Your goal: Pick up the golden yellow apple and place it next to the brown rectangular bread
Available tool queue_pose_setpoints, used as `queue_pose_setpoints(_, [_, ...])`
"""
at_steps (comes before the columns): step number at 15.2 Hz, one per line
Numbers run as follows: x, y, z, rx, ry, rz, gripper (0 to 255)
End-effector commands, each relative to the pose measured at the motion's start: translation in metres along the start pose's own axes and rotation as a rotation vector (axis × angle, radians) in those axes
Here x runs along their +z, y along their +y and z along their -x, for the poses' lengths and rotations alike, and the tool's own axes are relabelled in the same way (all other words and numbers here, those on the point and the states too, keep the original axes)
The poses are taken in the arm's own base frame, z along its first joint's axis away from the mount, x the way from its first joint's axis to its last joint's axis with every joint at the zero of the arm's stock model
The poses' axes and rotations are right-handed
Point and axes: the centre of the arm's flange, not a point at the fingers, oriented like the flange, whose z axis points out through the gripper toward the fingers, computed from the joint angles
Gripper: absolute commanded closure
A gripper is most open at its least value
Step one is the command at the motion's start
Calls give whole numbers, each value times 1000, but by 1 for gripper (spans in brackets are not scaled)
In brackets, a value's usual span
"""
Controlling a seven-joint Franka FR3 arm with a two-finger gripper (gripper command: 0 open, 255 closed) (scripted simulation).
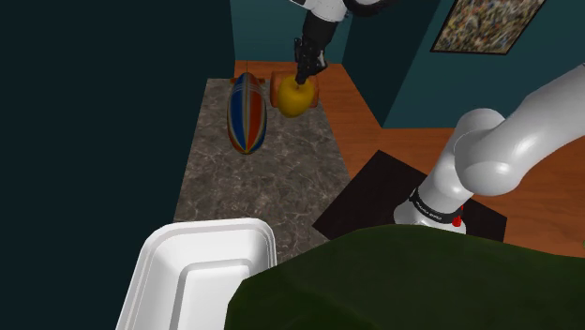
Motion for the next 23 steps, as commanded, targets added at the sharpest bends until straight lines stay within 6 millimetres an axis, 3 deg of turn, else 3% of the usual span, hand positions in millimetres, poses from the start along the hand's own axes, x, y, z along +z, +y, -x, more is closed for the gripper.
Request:
queue_pose_setpoints(1, [1, 23, 16, -1, 0, 1, 255])
queue_pose_setpoints(22, [13, 244, 189, -1, 0, 1, 255])
queue_pose_setpoints(23, [18, 243, 189, -1, 0, 1, 255])
